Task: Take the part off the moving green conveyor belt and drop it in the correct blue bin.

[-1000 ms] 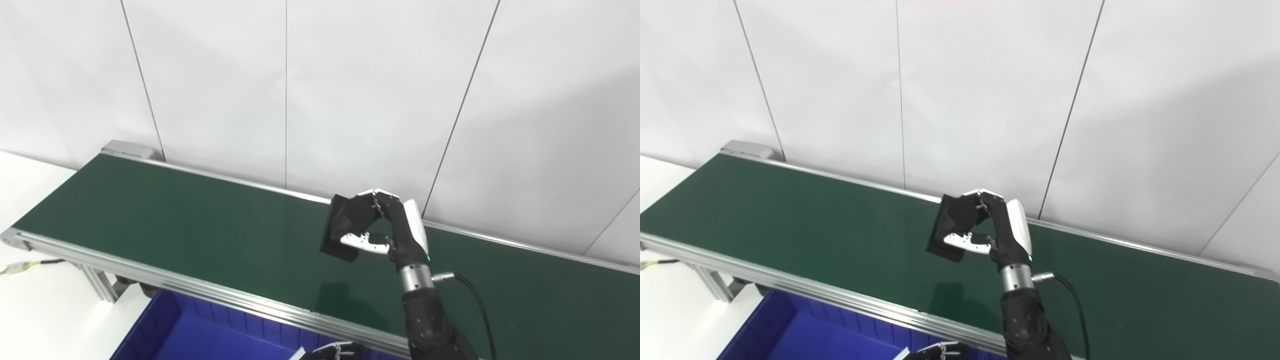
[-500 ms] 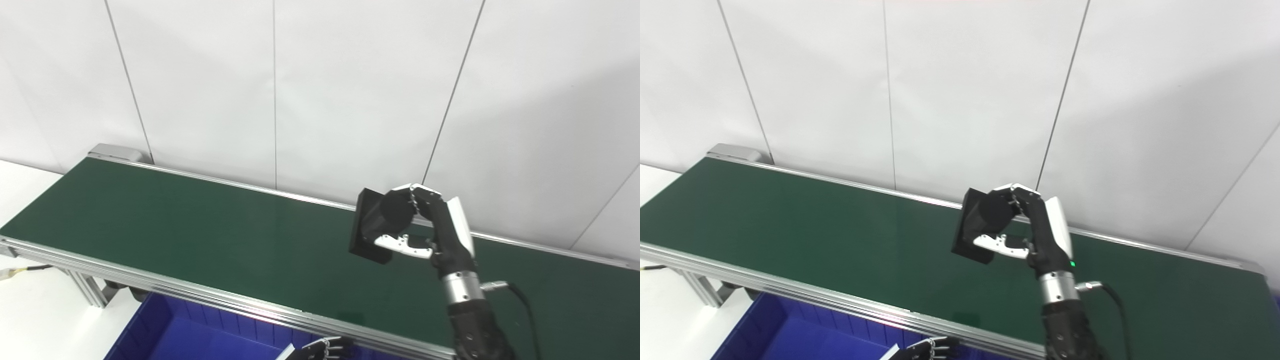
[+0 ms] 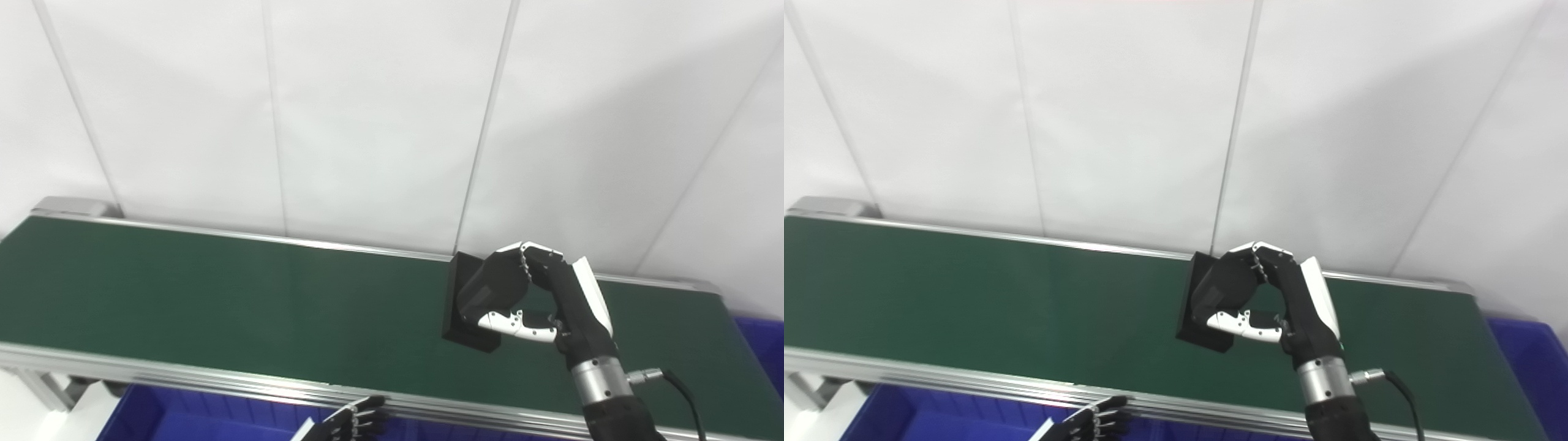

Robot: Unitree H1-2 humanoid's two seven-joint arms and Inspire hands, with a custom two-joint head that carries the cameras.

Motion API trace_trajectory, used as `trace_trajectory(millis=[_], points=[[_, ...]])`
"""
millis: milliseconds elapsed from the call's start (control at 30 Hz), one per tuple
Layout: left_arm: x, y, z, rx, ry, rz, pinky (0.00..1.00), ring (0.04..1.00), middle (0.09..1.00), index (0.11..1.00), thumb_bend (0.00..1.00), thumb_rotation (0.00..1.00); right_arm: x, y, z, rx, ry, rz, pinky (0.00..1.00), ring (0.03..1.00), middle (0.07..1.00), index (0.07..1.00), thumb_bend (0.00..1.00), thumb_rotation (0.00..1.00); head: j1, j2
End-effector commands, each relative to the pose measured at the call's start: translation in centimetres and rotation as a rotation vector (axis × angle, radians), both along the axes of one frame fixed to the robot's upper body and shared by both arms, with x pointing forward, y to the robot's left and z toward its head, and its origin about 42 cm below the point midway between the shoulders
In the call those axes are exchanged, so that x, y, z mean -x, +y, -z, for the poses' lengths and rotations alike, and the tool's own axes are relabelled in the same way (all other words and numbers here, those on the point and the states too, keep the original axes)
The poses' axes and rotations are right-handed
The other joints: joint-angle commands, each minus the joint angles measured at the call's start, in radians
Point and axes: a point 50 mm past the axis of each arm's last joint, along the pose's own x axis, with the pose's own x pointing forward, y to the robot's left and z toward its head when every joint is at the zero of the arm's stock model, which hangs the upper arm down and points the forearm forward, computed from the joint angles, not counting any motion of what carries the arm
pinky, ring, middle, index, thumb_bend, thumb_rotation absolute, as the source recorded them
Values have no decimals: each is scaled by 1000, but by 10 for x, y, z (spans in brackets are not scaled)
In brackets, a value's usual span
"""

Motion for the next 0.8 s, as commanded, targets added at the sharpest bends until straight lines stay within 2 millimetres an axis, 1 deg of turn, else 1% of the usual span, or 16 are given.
trace_trajectory(millis=[0,67,133,267,300,333,367,400,433,467,500,533,600,633,667,767], points=[[-7,7,-13,16,-55,-2,758,787,813,867,853,226,10,-5,-18,-20,-52,27,424,439,476,517,518,0,-5,6],[-6,12,-17,14,-57,-2,756,785,809,857,839,198,23,-9,-19,-33,-47,49,412,434,471,522,517,0,-18,22],[-7,17,-21,14,-54,0,756,785,809,853,842,199,38,-12,-19,-34,-47,80,414,434,471,523,517,0,-32,46],[-9,24,-26,12,-57,1,744,783,806,840,876,249,65,-17,-16,-48,-46,130,428,446,487,503,518,0,-56,81],[-10,25,-27,12,-58,0,737,782,806,840,877,253,69,-17,-16,-50,-47,135,430,445,488,503,518,0,-56,81],[-10,26,-29,8,-59,1,733,782,806,840,877,255,75,-16,-14,-57,-42,143,430,445,488,504,517,0,-63,97],[-11,27,-30,6,-60,1,733,783,806,838,882,265,79,-16,-13,-62,-39,149,414,439,487,507,517,0,-63,97],[-11,28,-32,4,-61,0,734,782,805,834,884,266,85,-15,-11,-71,-32,154,413,439,486,507,517,0,-70,114],[-12,29,-33,3,-61,0,734,782,805,833,884,266,88,-14,-10,-78,-27,158,413,439,486,507,517,0,-70,114],[-12,31,-35,1,-59,-1,734,781,805,832,885,266,92,-13,-9,-85,-20,157,414,440,486,507,517,0,-83,138],[-13,32,-37,0,-58,-2,734,781,804,831,890,271,95,-12,-8,-90,-15,156,419,442,488,505,517,0,-83,138],[-13,34,-39,-4,-55,-3,735,781,803,830,893,274,100,-10,-7,-92,-8,158,423,443,489,504,517,0,-91,154],[-14,36,-41,-3,-51,-7,737,785,806,833,905,288,107,-8,-4,-93,6,163,424,444,491,501,518,0,-97,169],[-15,36,-43,-1,-50,-10,735,785,804,833,913,292,110,-7,-3,-93,13,165,420,443,491,501,518,0,-97,169],[-15,37,-44,2,-48,-13,735,785,803,834,916,293,113,-5,-2,-94,19,167,419,443,492,501,518,0,-100,183],[-16,39,-49,0,-50,-18,724,765,790,835,943,313,119,0,5,-100,50,171,390,435,494,503,517,0,-106,196]])
